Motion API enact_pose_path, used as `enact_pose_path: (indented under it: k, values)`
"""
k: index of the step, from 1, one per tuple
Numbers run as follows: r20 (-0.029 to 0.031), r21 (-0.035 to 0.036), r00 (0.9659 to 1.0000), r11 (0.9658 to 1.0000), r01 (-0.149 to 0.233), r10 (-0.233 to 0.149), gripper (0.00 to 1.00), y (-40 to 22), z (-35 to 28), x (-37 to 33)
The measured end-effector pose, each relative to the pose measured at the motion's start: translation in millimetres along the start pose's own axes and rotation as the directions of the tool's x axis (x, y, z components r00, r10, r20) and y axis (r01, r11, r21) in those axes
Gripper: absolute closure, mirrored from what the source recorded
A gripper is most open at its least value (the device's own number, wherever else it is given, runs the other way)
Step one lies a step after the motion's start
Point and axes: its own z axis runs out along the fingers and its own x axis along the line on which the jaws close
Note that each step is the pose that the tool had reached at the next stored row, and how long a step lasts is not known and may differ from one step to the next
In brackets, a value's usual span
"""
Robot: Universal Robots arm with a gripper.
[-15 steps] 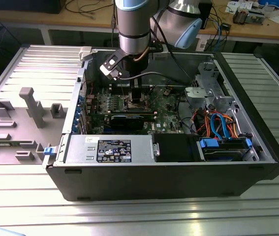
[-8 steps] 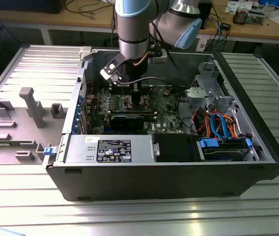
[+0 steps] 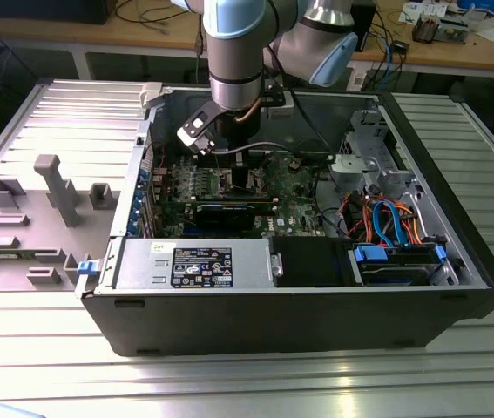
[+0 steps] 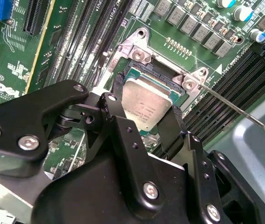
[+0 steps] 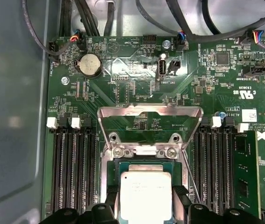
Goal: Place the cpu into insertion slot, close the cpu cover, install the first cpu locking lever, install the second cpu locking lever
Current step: 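Place the cpu into insertion slot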
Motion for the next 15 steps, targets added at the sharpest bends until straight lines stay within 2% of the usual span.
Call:
enact_pose_path:
  k: [6, 15]
  values:
    - [0.0004, 0.0001, 1.0000, 1.0000, -0.003, 0.003, 0.45, -1.9, 2.1, 0.8]
    - [0.0001, -0.0001, 1.0000, 1.0000, -0.004, 0.004, 0.45, -0.6, 2.9, 0.9]
